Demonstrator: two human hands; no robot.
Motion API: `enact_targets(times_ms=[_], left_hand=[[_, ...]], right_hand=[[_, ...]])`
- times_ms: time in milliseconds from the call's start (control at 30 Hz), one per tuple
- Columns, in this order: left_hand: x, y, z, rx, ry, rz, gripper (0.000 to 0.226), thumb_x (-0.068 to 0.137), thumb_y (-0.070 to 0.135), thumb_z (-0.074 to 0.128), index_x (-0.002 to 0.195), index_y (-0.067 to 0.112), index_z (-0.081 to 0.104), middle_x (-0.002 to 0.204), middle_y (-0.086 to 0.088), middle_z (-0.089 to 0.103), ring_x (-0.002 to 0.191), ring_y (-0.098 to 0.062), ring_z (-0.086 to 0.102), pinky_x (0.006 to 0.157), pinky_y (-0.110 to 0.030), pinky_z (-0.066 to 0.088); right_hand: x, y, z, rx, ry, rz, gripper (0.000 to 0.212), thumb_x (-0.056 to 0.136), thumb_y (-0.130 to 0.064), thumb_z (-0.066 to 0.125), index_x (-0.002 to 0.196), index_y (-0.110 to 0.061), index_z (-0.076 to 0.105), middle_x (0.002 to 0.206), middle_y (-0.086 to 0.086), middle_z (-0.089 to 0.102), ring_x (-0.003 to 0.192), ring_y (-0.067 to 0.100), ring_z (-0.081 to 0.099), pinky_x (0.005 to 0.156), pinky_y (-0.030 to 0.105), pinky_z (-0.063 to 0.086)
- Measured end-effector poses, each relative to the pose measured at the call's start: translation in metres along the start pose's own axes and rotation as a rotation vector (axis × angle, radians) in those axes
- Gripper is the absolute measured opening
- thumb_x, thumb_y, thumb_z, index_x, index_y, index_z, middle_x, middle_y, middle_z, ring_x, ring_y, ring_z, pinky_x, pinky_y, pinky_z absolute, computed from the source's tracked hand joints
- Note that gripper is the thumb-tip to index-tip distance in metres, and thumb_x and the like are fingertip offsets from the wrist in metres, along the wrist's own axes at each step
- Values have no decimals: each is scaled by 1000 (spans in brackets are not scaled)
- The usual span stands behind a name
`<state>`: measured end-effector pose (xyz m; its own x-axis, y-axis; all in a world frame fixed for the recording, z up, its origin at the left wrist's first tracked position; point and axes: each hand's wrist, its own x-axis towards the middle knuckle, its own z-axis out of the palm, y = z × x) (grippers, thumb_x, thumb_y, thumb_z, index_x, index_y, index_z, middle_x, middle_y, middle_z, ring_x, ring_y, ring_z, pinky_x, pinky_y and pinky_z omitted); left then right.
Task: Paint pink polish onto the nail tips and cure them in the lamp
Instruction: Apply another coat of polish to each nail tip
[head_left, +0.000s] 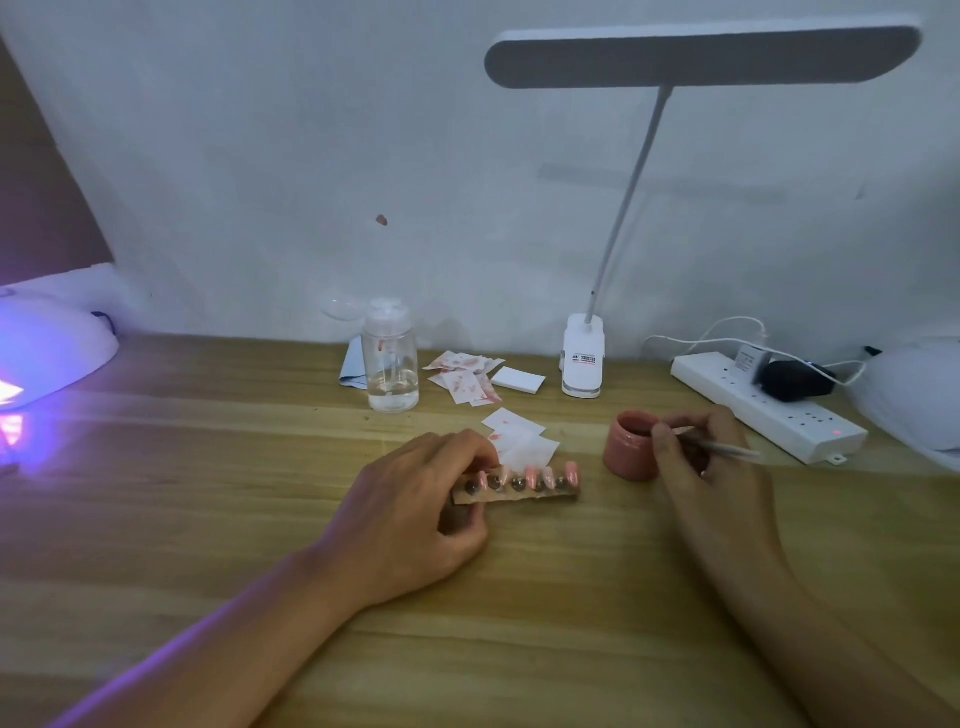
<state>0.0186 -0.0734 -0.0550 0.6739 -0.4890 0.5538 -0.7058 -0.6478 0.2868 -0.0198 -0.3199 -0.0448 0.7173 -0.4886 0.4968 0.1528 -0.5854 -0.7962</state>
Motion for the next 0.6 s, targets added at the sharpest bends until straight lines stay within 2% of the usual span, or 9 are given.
enact_targets(times_ms=[133, 167, 233, 300, 367, 433, 467, 533, 600], left_hand=[[0, -1, 1, -14, -38, -26, 31, 76, 32, 58, 104, 40, 48, 92, 29, 55, 87, 3, 56, 74, -26, 51], [1, -1, 1, -16, -47, -32, 32, 76, 32, 58, 105, 41, 48, 92, 30, 55, 87, 3, 56, 74, -26, 51], [1, -2, 1, -17, -61, -46, 33, 76, 32, 59, 105, 41, 47, 92, 31, 55, 87, 3, 56, 74, -27, 51], [0, -2, 1, -26, -70, -64, 34, 77, 32, 60, 107, 42, 46, 96, 29, 58, 89, 3, 57, 76, -29, 52], [0, -2, 0, -36, -73, -81, 36, 78, 31, 60, 108, 42, 45, 99, 27, 60, 91, 2, 57, 78, -31, 52], [0, -3, 0, -35, -72, -94, 37, 78, 30, 61, 109, 42, 45, 100, 27, 60, 92, 2, 57, 79, -31, 52], [0, -3, 0, -33, -71, -96, 37, 78, 30, 61, 109, 42, 44, 101, 27, 60, 93, 2, 57, 79, -31, 52], [0, -2, 0, -37, -70, -99, 37, 78, 32, 59, 110, 42, 44, 104, 26, 61, 94, 2, 57, 80, -31, 52], [0, -2, 0, -43, -73, -101, 38, 78, 34, 57, 111, 42, 42, 108, 26, 62, 97, 2, 58, 81, -31, 52]], right_hand=[[-6, -5, -3, 134, 116, -105, 13, 93, -11, 58, 90, -23, 54, 78, -13, 63, 74, 1, 60, 65, 14, 46], [-9, -9, -4, 175, 121, -138, 16, 93, -11, 56, 90, -26, 53, 78, -11, 65, 75, 0, 62, 66, 12, 46], [-18, -18, -4, 227, 62, -216, 14, 93, -15, 55, 95, -28, 54, 81, -8, 71, 80, 2, 67, 73, 17, 52], [-31, -26, 0, 221, -26, -298, 8, 91, -17, 59, 97, -23, 61, 88, -12, 71, 82, 6, 70, 78, 35, 57], [-43, -33, 5, 126, -87, -400, 7, 85, -24, 64, 92, -25, 62, 89, -20, 68, 81, 4, 68, 85, 49, 52], [-50, -38, 8, 46, -128, -469, 7, 79, -29, 59, 86, -27, 58, 75, -20, 66, 80, -2, 65, 97, 45, 41], [-51, -39, 8, 16, -128, -494, 8, 77, -30, 57, 84, -26, 56, 71, -20, 65, 83, -7, 62, 101, 38, 36], [-51, -39, 7, -28, -106, -534, 11, 76, -31, 54, 83, -23, 55, 72, -23, 62, 90, -17, 54, 100, 29, 31], [-51, -39, 6, -46, -95, -544, 11, 76, -31, 54, 81, -22, 56, 74, -25, 58, 90, -18, 51, 95, 32, 34]])
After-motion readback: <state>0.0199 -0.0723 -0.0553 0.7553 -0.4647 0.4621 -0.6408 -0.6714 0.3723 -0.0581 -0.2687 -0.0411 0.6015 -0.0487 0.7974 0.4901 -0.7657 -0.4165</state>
